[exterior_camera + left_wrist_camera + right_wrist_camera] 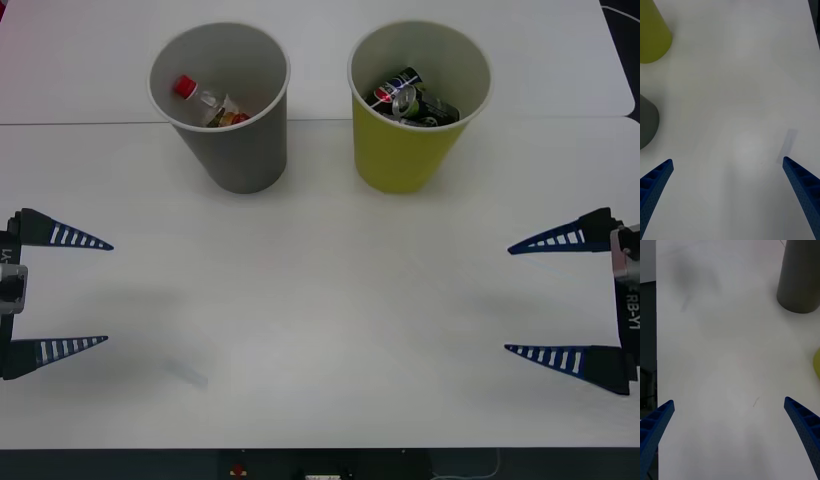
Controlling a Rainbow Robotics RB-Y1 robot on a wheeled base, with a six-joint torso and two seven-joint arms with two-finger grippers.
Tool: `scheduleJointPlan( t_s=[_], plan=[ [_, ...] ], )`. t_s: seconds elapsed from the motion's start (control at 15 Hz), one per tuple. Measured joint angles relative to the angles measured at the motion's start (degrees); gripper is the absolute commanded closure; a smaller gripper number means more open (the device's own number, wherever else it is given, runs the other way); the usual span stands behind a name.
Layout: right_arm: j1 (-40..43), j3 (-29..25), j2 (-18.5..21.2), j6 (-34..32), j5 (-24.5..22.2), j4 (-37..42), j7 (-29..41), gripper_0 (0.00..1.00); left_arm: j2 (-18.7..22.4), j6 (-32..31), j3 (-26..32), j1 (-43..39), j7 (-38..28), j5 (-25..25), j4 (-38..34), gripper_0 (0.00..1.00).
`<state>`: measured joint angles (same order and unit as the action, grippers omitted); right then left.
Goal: Put the can into the green bin and the plastic bottle into the gray bin
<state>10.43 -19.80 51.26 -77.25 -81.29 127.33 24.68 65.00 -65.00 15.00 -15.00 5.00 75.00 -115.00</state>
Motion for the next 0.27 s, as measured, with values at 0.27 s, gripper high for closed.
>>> scheduleJointPlan(
  t_s=[0.27],
  plan=[
    [0.4,-0.4,-1.0,0.1,-0.6,0.0,-0.1,0.00,0.0,0.0,0.0,0.0,0.0,0.0,0.0,0.00]
  ],
)
